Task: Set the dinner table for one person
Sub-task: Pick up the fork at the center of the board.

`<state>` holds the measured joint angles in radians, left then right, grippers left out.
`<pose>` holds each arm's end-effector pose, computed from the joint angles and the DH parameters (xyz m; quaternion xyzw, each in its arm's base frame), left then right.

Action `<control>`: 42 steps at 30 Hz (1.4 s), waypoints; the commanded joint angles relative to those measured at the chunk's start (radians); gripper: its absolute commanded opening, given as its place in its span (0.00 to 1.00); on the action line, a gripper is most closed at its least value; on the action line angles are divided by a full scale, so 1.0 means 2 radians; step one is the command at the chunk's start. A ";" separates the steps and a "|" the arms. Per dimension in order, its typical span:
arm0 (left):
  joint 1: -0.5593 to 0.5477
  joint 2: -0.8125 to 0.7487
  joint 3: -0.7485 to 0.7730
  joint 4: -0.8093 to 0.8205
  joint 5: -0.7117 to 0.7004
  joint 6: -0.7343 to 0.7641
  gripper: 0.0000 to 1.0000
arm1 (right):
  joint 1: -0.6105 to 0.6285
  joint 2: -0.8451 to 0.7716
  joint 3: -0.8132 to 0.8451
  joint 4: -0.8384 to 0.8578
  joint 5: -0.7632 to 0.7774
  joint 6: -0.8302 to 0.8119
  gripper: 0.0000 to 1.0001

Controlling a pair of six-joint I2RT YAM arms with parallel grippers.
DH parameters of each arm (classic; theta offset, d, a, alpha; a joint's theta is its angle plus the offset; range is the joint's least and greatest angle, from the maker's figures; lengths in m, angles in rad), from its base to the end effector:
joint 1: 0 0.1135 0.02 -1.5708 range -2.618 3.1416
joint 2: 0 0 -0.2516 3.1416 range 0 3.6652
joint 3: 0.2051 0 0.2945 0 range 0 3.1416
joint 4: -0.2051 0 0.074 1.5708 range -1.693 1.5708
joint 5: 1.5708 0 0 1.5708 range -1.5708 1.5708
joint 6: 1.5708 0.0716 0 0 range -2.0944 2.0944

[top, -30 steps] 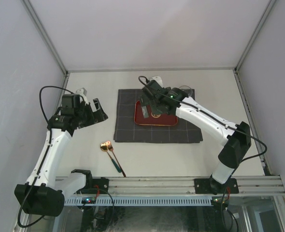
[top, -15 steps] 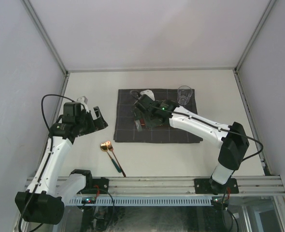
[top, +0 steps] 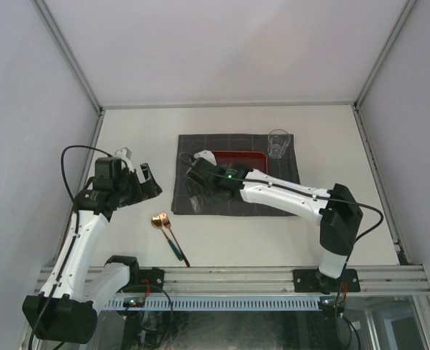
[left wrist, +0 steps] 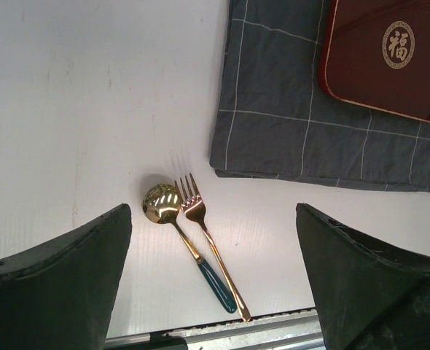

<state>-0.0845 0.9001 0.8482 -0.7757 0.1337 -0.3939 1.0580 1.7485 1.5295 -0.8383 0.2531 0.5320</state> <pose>0.2511 -0.0308 0.2488 -0.1193 0.9223 -0.1463 0.3372 0.2263 0.3653 0.2322 -0.2185 0.9348 0.0943 0.2636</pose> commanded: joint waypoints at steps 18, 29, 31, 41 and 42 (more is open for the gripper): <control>0.000 -0.020 0.001 0.002 -0.044 -0.020 0.94 | 0.067 0.082 0.062 0.034 -0.058 0.012 0.89; 0.009 0.016 0.050 -0.014 -0.055 -0.002 0.96 | 0.079 0.110 0.076 0.031 -0.077 0.018 0.83; 0.016 0.026 0.051 -0.013 -0.043 -0.002 0.96 | 0.080 0.112 0.076 0.027 -0.075 0.018 0.83; 0.015 0.016 0.012 -0.007 0.021 -0.012 0.87 | 0.073 0.106 0.076 -0.001 -0.026 0.028 0.83; 0.014 0.009 0.005 -0.010 0.022 -0.016 0.87 | 0.069 0.101 0.074 -0.003 -0.017 0.029 0.83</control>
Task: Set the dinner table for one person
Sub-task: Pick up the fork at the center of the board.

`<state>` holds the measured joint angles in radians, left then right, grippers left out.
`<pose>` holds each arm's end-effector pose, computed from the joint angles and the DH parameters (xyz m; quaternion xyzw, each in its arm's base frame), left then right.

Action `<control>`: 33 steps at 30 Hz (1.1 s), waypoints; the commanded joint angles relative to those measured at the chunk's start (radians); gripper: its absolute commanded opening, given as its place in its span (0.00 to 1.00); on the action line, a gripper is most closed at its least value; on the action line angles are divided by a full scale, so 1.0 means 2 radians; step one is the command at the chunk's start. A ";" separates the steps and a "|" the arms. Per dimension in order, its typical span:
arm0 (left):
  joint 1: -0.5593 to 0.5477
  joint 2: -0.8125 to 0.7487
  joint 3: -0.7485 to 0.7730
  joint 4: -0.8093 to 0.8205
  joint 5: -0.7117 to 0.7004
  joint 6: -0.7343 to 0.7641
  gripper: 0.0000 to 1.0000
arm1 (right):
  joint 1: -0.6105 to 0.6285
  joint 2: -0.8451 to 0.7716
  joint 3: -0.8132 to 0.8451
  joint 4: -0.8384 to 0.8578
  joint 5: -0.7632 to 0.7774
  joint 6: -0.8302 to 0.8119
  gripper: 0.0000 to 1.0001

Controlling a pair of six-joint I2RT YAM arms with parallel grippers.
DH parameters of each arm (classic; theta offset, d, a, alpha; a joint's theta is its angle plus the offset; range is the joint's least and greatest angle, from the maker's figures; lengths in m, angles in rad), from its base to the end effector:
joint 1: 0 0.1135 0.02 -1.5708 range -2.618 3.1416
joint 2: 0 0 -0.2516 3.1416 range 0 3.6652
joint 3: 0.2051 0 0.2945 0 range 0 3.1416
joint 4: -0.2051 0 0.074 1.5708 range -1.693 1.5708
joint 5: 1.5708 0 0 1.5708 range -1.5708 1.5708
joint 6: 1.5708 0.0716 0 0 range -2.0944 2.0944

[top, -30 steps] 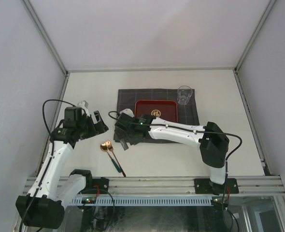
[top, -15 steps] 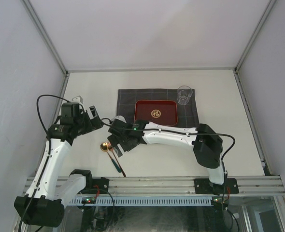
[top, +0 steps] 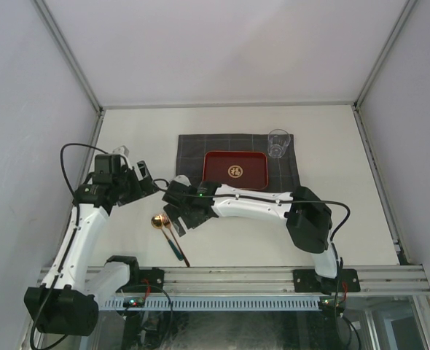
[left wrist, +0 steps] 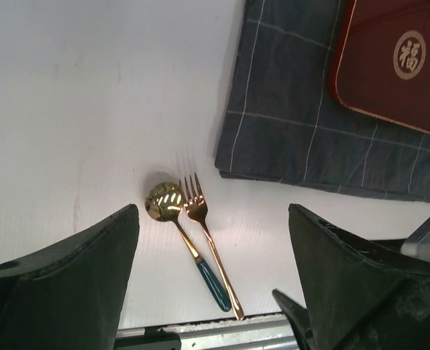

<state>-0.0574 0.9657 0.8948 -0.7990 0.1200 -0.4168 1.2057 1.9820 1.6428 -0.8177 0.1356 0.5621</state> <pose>0.2614 -0.0236 0.2489 -0.1473 0.9261 -0.1352 0.3199 0.1771 0.4362 0.1720 -0.2956 0.9307 0.1165 0.1813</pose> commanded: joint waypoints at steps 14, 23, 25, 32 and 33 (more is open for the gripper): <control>-0.071 -0.053 -0.057 -0.041 0.036 -0.054 0.82 | -0.050 -0.072 -0.024 -0.005 0.074 0.014 0.83; -0.143 -0.025 -0.072 -0.037 0.000 -0.121 0.79 | -0.119 -0.124 -0.028 -0.013 0.102 -0.009 0.84; -0.149 -0.008 -0.062 -0.043 -0.003 -0.124 0.78 | -0.138 -0.135 -0.028 -0.011 0.097 -0.019 0.84; -0.172 0.040 -0.032 -0.057 -0.007 -0.146 0.76 | -0.168 -0.134 -0.010 -0.014 0.052 -0.054 0.83; -0.177 0.045 -0.031 -0.059 -0.011 -0.150 0.76 | -0.170 -0.132 -0.009 -0.015 0.048 -0.055 0.83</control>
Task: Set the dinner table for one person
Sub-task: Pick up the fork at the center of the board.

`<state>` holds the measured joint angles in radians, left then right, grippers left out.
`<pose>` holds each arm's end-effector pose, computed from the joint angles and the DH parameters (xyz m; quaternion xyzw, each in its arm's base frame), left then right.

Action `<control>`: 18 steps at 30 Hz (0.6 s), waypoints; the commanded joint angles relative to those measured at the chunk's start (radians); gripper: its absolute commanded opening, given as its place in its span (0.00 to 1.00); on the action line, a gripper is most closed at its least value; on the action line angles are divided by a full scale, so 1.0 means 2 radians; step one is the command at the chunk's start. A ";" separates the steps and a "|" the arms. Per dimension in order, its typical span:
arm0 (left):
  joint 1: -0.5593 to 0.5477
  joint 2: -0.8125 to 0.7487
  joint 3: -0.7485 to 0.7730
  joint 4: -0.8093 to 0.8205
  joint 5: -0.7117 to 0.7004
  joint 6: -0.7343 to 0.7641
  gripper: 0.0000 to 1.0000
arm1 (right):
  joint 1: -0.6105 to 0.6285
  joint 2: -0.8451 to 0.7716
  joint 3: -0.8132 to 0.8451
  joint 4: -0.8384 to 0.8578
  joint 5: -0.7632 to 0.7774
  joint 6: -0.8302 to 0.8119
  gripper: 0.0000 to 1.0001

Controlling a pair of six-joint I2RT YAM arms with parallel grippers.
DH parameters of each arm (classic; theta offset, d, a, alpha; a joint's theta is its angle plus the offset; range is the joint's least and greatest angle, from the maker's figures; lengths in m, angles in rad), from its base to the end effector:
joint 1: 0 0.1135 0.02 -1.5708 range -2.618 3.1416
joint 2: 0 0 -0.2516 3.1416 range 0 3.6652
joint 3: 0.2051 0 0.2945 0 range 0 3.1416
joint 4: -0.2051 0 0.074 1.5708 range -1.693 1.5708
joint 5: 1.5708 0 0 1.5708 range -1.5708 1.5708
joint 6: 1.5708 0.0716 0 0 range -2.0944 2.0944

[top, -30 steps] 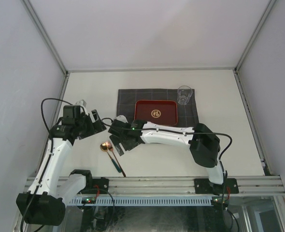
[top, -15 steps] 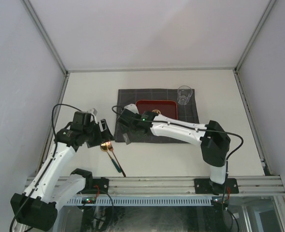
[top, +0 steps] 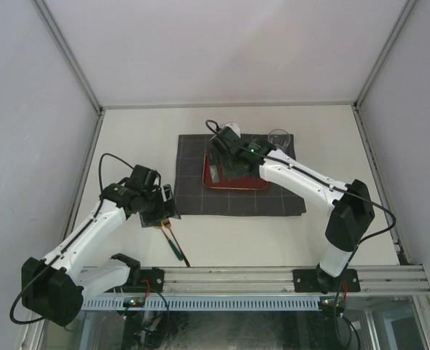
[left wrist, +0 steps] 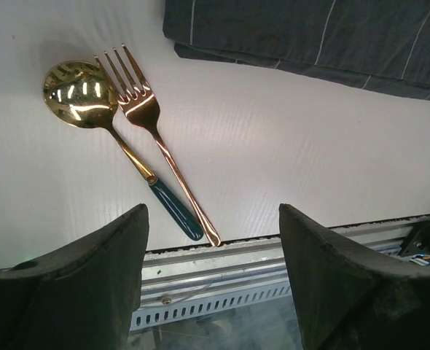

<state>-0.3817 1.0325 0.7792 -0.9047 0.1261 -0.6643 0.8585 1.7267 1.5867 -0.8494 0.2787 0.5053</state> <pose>0.2225 -0.0990 0.1825 -0.1248 0.9689 -0.1556 0.1464 0.2969 0.3136 0.2618 -0.1275 0.9410 0.0756 0.3042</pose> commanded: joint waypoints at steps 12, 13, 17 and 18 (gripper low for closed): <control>-0.048 0.035 0.000 0.012 -0.012 -0.086 0.72 | -0.004 -0.005 -0.002 0.013 -0.052 -0.030 0.82; -0.048 0.036 -0.001 0.013 -0.011 -0.090 0.72 | -0.005 -0.007 -0.005 0.014 -0.053 -0.030 0.82; -0.048 0.048 0.001 0.014 -0.006 -0.098 0.72 | -0.006 -0.017 -0.019 0.021 -0.059 -0.031 0.82; -0.048 0.054 0.004 0.014 -0.007 -0.098 0.72 | -0.007 -0.019 -0.022 0.022 -0.061 -0.031 0.82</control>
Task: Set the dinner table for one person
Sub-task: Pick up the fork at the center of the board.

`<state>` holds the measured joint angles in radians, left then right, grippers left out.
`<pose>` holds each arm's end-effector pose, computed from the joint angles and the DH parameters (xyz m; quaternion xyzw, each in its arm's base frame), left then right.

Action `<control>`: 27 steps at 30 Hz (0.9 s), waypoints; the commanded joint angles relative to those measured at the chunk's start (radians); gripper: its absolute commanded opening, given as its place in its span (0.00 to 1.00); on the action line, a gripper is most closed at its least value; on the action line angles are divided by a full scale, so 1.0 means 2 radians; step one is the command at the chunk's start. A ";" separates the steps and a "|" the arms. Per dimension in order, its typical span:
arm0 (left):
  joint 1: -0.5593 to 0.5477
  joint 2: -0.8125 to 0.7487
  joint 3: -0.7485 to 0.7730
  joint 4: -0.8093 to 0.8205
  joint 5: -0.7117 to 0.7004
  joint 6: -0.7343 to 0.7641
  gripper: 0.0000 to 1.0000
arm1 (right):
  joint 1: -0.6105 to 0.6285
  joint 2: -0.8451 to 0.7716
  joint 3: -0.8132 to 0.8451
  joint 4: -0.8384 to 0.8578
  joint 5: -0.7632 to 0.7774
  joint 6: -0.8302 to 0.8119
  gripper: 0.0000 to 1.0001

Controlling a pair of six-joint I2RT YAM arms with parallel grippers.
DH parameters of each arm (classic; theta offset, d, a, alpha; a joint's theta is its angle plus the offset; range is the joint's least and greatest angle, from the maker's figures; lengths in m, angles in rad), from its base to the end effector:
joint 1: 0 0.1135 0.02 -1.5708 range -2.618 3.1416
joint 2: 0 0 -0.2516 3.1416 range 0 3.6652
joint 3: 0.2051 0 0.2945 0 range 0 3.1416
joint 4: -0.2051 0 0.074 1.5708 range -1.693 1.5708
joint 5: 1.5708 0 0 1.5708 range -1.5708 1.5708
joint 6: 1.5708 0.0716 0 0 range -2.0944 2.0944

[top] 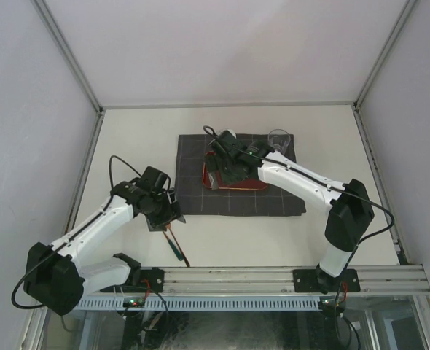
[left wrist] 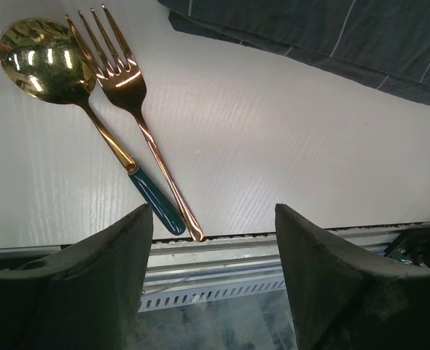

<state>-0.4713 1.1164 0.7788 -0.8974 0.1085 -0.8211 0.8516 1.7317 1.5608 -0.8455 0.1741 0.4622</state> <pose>0.2186 -0.1201 0.1636 -0.1624 0.9710 -0.1432 0.1010 0.2931 0.3159 0.2490 -0.1620 0.9447 0.1003 0.2670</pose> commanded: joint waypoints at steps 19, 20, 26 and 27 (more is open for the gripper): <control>-0.003 0.111 0.039 0.003 0.007 -0.042 0.64 | -0.034 -0.049 -0.059 0.059 -0.041 -0.018 0.82; -0.003 0.112 0.038 0.004 0.006 -0.043 0.64 | -0.035 -0.048 -0.059 0.059 -0.042 -0.019 0.82; -0.003 0.124 0.029 0.009 0.004 -0.053 0.64 | -0.038 -0.047 -0.069 0.066 -0.046 -0.024 0.81; -0.003 0.126 0.028 0.008 0.004 -0.054 0.64 | -0.040 -0.047 -0.071 0.067 -0.046 -0.024 0.81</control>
<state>-0.4713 1.3537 0.8177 -0.8978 0.1253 -0.8989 0.7811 1.6737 1.4273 -0.7540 0.0925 0.4385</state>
